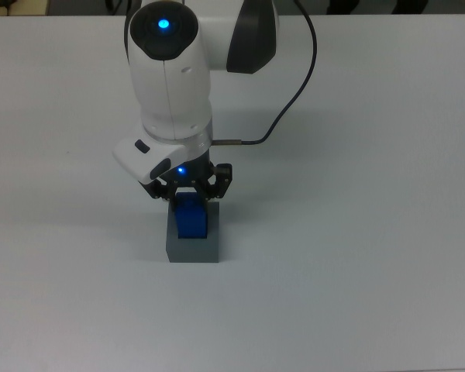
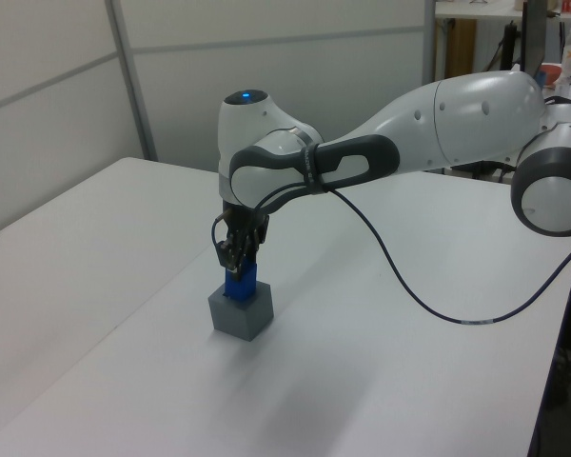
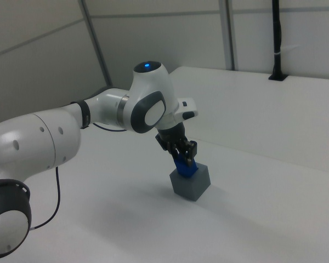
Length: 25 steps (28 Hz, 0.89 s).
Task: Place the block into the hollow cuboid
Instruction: 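Open the gripper and raise it off the blue block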
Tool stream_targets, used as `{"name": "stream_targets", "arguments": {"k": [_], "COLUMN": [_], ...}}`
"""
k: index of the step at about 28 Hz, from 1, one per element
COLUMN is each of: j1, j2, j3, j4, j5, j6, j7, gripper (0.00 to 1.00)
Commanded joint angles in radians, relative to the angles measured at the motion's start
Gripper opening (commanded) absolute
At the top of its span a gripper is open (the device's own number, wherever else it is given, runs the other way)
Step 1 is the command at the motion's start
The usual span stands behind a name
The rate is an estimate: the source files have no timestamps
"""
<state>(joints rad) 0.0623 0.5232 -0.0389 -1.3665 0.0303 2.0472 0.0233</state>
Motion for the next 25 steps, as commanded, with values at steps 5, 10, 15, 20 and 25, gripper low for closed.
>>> {"name": "stream_targets", "arguments": {"k": [5,10,15,20,25], "j1": [0.007,0.008,0.008,0.008,0.01], "j2": [-0.029,-0.041,-0.074,-0.153,-0.25], "j3": [-0.01,-0.007,-0.003,0.001,0.004], "j4": [-0.02,-0.02,-0.022,-0.08,-0.172], "j5": [-0.029,-0.047,-0.047,-0.047,-0.049], "j6": [-0.042,-0.054,-0.102,-0.145,-0.145], "j7": [0.084,0.099,0.113,0.104,0.099], "gripper": [0.91,1.0,1.0,1.0,1.0]}}
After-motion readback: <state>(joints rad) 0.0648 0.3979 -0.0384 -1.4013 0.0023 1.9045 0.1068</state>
